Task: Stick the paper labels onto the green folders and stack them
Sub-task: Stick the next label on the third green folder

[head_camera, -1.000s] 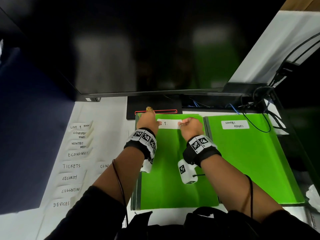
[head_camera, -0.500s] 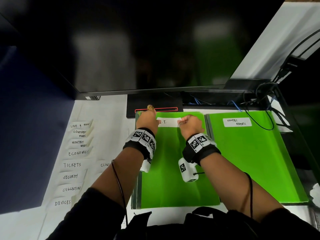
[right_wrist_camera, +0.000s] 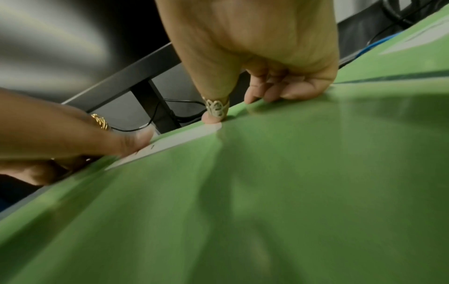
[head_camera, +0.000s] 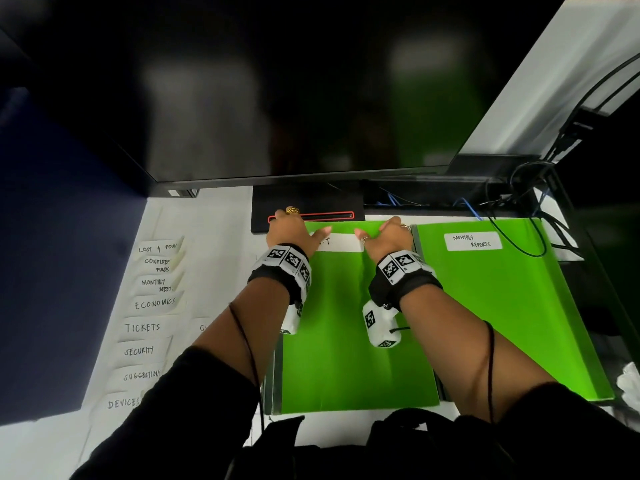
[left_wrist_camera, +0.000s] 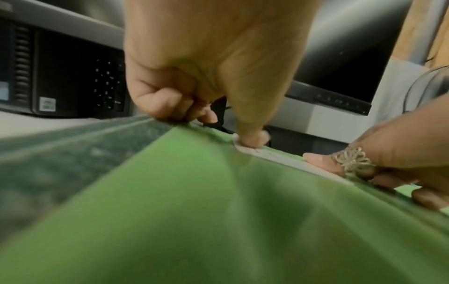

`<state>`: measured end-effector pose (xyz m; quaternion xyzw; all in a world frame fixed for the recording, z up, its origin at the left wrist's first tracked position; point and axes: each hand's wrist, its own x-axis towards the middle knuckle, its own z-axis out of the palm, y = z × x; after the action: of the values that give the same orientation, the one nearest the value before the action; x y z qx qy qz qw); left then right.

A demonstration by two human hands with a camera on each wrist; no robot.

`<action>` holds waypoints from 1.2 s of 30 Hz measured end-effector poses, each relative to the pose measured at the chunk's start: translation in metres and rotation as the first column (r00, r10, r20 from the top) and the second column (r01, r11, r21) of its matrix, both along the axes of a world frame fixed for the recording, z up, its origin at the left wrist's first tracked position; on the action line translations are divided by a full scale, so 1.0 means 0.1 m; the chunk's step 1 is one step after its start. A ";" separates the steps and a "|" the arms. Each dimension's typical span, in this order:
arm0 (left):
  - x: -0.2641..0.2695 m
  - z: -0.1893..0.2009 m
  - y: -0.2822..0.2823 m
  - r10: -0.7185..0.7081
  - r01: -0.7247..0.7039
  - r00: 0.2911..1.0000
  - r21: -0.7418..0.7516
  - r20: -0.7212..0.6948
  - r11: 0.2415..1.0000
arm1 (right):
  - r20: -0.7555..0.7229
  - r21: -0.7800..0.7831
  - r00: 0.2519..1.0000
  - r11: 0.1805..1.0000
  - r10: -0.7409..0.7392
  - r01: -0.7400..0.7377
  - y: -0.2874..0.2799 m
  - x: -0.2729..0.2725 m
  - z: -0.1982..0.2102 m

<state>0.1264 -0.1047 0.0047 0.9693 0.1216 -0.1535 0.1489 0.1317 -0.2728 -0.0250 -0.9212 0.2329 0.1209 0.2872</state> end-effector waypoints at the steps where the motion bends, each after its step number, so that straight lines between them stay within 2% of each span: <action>1: 0.02 -0.01 -0.01 0.015 -0.015 1.000 -0.003 0.006 1.000 | -0.018 -0.008 1.000 1.000 0.011 -0.011 -0.01 0.01 0.00; 4: 0.07 -0.05 0.02 0.027 -0.028 1.000 -0.056 -0.016 0.998 | -0.089 0.029 0.994 0.997 0.067 -0.065 -0.09 0.05 0.03; 7: 0.04 -0.09 0.07 0.008 -0.008 1.000 -0.109 0.008 0.994 | -0.089 0.079 0.988 0.989 0.129 -0.122 -0.16 0.02 0.07; 11: -0.03 -0.14 0.18 -0.074 0.081 0.996 -0.160 0.045 0.984 | -0.110 0.086 0.966 0.970 0.234 -0.225 -0.21 -0.02 0.09; 14: -0.04 -0.11 0.23 -0.116 0.117 0.993 -0.203 0.014 0.972 | -0.148 0.114 0.956 0.964 0.255 -0.240 -0.19 -0.01 0.13; 15: -0.06 -0.10 0.20 -0.120 0.121 0.993 -0.195 0.015 0.973 | -0.161 0.115 0.955 0.965 0.251 -0.234 -0.16 -0.02 0.14; 18: -0.07 -0.13 0.09 -0.157 0.158 0.987 0.025 -0.017 0.987 | -0.187 -0.046 0.951 0.965 0.244 -0.257 -0.03 -0.04 0.11; 20: -0.07 -0.16 0.06 -0.166 0.167 0.986 0.114 -0.019 0.979 | -0.194 -0.087 0.953 0.963 0.233 -0.254 -0.01 -0.02 0.09; 24: -0.02 -0.18 0.09 -0.171 0.173 0.985 0.065 -0.038 0.983 | -0.177 0.016 0.960 0.976 0.217 -0.218 -0.14 0.02 0.11; 27: -0.01 -0.19 0.16 -0.144 0.141 0.989 -0.078 -0.042 0.987 | -0.117 0.059 0.973 0.980 0.197 -0.191 -0.20 -0.01 0.08; 29: -0.01 -0.20 0.21 -0.124 0.120 0.992 -0.118 -0.028 0.986 | -0.125 0.087 0.975 0.981 0.183 -0.173 -0.20 0.01 0.09; 32: -0.02 -0.21 0.17 -0.156 0.155 0.987 -0.039 -0.042 0.987 | -0.204 0.090 0.968 0.987 0.148 -0.132 -0.10 0.03 0.15; 36: -0.04 -0.26 0.07 -0.180 0.183 0.983 0.167 -0.033 0.969 | -0.198 -0.134 0.967 0.973 0.161 -0.190 0.15 -0.10 0.13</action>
<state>0.1227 -0.0978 -0.0212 0.9841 0.0464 -0.1641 0.0503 0.1216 -0.2575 -0.0116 -0.9422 0.1846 0.2129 0.1813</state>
